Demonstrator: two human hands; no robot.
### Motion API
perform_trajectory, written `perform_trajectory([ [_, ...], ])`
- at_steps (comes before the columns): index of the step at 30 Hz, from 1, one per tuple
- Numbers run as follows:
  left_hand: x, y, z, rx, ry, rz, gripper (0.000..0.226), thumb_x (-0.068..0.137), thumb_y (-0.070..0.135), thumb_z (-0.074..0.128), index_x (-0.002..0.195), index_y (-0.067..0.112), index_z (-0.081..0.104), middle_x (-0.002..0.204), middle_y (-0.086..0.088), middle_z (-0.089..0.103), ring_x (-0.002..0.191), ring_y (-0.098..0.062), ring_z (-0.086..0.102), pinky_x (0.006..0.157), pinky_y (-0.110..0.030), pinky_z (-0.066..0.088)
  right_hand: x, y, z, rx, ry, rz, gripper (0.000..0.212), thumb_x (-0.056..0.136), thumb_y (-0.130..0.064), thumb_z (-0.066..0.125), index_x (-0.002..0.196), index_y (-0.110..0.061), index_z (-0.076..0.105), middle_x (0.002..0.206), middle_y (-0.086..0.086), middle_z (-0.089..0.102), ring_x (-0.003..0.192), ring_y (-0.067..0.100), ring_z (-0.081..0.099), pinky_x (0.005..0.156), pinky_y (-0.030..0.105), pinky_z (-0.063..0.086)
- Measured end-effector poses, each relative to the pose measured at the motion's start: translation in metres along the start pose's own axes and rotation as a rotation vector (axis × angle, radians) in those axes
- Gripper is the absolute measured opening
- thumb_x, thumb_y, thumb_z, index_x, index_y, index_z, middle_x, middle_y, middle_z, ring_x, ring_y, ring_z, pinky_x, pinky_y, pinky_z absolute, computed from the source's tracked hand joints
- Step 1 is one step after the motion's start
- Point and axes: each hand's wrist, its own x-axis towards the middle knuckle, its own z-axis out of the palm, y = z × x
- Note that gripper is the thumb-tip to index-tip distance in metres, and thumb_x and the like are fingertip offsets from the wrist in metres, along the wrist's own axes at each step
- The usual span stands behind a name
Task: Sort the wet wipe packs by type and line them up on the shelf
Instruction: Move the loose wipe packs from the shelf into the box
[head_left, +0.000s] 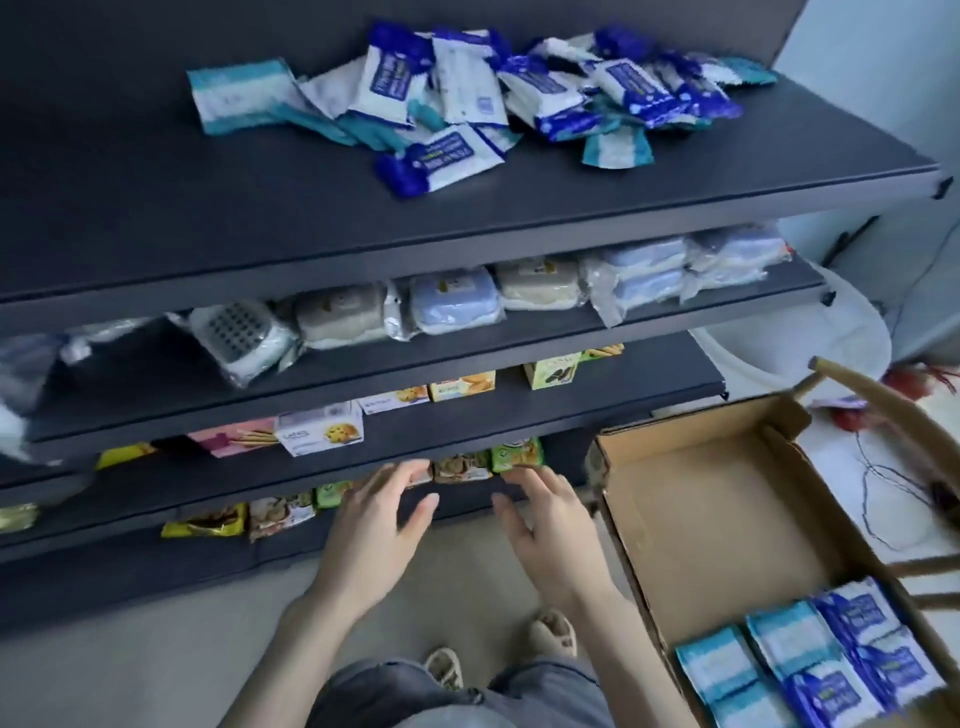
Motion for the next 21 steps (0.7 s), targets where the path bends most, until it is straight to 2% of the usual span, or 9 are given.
perform_trajectory([
  [5,0.026,-0.018,-0.055,-0.055,0.160,0.032,0.034,0.091,0.028,0.061,0.123,0.017,0.058,0.116,0.010,0.060,0.110,-0.013,0.056,0.092,-0.029,0.042,0.053,-0.057,0.000,-0.005,0.007,-0.140,0.029,0.095,-0.029,0.054,0.120,-0.014,0.059,0.119,-0.001,0.059,0.112,0.023,0.051,0.088,0.034,0.045],
  [8,0.053,-0.021,-0.082,-0.102,0.229,0.064,0.036,0.091,0.028,0.059,0.126,0.020,0.055,0.115,0.013,0.059,0.106,-0.012,0.058,0.089,-0.035,0.049,0.091,-0.086,-0.005,0.008,0.035,-0.221,0.027,0.095,-0.028,0.054,0.118,-0.014,0.060,0.117,-0.002,0.060,0.109,0.020,0.054,0.086,0.034,0.048],
  [11,0.087,-0.025,-0.107,-0.148,0.301,0.097,0.036,0.091,0.030,0.058,0.126,0.023,0.054,0.113,0.015,0.059,0.104,-0.005,0.058,0.092,-0.025,0.045,0.136,-0.110,-0.013,0.037,0.071,-0.272,0.026,0.095,-0.028,0.052,0.115,-0.015,0.062,0.115,-0.004,0.060,0.103,0.020,0.057,0.081,0.036,0.051],
  [14,0.131,-0.026,-0.134,-0.143,0.386,0.143,0.035,0.090,0.034,0.058,0.122,0.021,0.057,0.109,0.012,0.063,0.100,0.001,0.057,0.087,-0.017,0.043,0.189,-0.131,-0.022,0.046,0.135,-0.321,0.025,0.092,-0.030,0.052,0.109,-0.015,0.064,0.104,-0.005,0.062,0.095,0.021,0.059,0.076,0.035,0.051],
  [18,0.190,-0.030,-0.166,-0.101,0.455,0.152,0.036,0.087,0.032,0.055,0.120,0.018,0.059,0.104,0.010,0.063,0.090,-0.003,0.059,0.078,-0.017,0.044,0.258,-0.154,-0.032,0.068,0.200,-0.345,0.026,0.089,-0.031,0.053,0.105,-0.014,0.066,0.097,-0.003,0.062,0.084,0.023,0.059,0.071,0.035,0.050],
  [21,0.237,-0.035,-0.186,-0.051,0.455,0.152,0.033,0.090,0.027,0.061,0.121,0.018,0.058,0.105,0.008,0.063,0.089,-0.006,0.059,0.078,-0.023,0.048,0.309,-0.163,-0.035,0.063,0.159,-0.342,0.022,0.092,-0.025,0.059,0.109,-0.013,0.065,0.103,-0.001,0.061,0.096,0.023,0.058,0.078,0.038,0.050],
])
